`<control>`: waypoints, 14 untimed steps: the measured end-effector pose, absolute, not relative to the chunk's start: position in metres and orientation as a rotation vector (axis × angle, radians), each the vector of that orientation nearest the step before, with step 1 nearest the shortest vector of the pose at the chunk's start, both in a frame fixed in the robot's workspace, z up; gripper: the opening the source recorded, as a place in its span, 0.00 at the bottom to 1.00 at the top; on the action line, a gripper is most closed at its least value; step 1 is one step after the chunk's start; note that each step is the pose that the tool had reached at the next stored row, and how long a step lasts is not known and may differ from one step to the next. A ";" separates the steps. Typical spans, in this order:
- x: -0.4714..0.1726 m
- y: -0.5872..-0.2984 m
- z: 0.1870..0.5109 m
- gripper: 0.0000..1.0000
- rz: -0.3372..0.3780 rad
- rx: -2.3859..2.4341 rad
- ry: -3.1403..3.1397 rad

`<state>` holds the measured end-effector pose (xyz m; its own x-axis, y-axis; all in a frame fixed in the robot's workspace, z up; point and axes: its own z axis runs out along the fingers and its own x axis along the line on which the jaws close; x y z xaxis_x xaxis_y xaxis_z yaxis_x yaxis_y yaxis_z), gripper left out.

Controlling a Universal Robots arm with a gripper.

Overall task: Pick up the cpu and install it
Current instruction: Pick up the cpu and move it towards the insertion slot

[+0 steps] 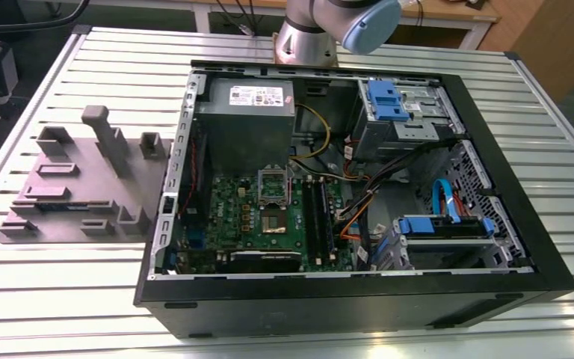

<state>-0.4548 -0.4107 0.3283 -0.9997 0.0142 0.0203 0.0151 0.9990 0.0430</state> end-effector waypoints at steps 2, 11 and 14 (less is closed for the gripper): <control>-0.455 -0.411 0.329 0.47 -0.067 -0.023 -3.121; -0.455 -0.411 0.332 0.47 -0.067 -0.023 -3.121; -0.455 -0.411 0.335 0.47 -0.067 -0.023 -3.121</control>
<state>-0.4548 -0.4107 0.3348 -0.9997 0.0143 0.0203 0.0152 0.9990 0.0430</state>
